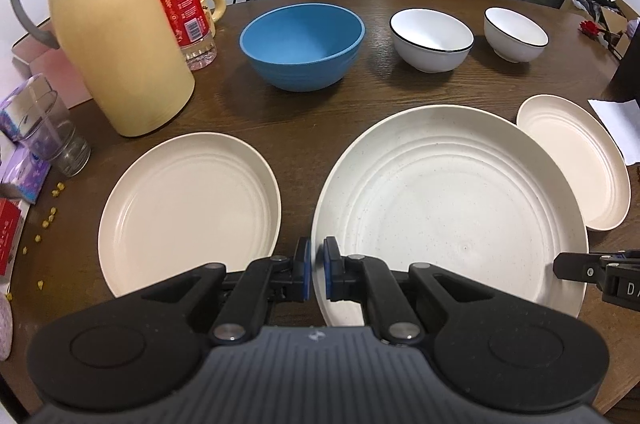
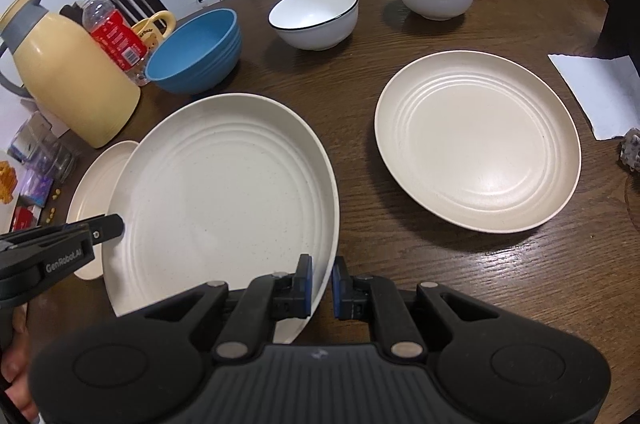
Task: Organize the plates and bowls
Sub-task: 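Lift the cream plate with both grippers and carry it toward the plate near the thermos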
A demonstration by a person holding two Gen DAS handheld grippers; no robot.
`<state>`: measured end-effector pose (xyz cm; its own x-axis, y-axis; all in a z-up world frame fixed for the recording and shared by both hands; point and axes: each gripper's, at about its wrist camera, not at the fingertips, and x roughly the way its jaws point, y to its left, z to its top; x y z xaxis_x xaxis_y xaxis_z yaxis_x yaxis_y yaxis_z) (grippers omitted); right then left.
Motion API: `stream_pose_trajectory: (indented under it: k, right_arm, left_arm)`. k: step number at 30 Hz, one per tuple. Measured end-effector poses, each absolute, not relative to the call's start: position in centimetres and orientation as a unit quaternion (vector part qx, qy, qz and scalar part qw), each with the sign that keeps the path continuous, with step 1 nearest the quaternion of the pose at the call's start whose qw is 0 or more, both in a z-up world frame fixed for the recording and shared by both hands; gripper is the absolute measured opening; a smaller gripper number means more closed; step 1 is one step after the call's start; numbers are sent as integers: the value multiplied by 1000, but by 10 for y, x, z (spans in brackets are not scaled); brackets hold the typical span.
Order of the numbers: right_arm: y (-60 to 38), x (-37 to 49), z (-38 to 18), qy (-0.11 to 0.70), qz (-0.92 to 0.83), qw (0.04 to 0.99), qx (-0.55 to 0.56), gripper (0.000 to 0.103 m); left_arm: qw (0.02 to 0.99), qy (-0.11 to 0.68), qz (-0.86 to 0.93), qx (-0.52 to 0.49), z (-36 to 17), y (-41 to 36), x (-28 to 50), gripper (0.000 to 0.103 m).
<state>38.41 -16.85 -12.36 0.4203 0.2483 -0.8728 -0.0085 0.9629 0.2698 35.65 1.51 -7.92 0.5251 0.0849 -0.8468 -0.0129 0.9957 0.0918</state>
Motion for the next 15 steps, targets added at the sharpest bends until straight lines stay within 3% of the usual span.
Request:
stream_pose_trajectory:
  k: [15]
  right_arm:
    - [-165, 361, -115, 531, 99, 837, 93, 9]
  left_arm:
    - [876, 479, 52, 21, -70, 17, 320, 7]
